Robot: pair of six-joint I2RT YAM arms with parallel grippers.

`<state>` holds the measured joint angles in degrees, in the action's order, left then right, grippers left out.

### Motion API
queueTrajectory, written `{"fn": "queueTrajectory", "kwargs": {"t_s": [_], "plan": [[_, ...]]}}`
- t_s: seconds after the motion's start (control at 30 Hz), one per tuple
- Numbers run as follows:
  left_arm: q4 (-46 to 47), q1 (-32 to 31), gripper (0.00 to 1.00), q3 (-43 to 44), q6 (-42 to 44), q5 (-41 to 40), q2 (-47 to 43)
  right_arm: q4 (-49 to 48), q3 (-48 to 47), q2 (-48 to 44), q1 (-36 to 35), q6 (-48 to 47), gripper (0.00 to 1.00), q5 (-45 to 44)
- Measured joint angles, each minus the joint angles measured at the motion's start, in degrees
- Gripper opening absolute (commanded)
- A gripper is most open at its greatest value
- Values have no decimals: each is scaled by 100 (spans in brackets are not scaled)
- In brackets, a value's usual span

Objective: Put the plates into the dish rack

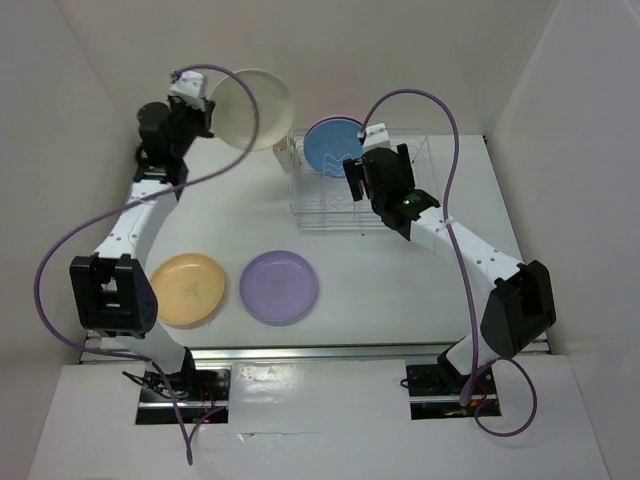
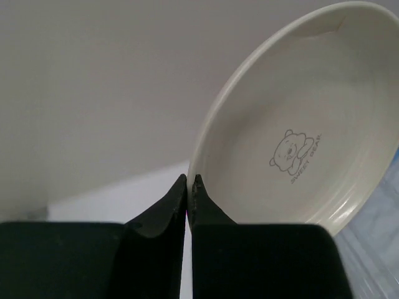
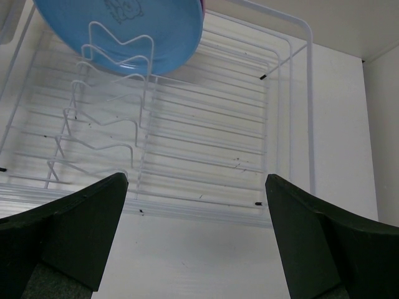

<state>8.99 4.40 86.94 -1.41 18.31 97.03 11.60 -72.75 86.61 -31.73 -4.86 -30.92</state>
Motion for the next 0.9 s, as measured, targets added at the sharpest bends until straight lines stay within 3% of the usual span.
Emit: {"fn": "queueTrajectory", "kwargs": {"t_s": [0.13, 0.23, 0.3, 0.57, 0.9], "plan": [[2566, -1434, 0, -866, 1351, -1486, -407, 7, -11, 0, 0, 9, 100, -127], [4275, -2376, 0, -1047, 2417, -2218, 155, -9, -63, 2, 0, -13, 100, -317], [4927, -2750, 0, -1161, 2931, -2507, 612, -87, -83, -24, 0, -98, 100, -481], [5329, -2977, 0, -1228, 3727, -3042, 1646, -481, -83, -750, 0, -664, 100, -1005], [5480, -2946, 0, -789, 3764, -2621, 1895, -721, -74, -1058, 0, -831, 100, -1331]]}}
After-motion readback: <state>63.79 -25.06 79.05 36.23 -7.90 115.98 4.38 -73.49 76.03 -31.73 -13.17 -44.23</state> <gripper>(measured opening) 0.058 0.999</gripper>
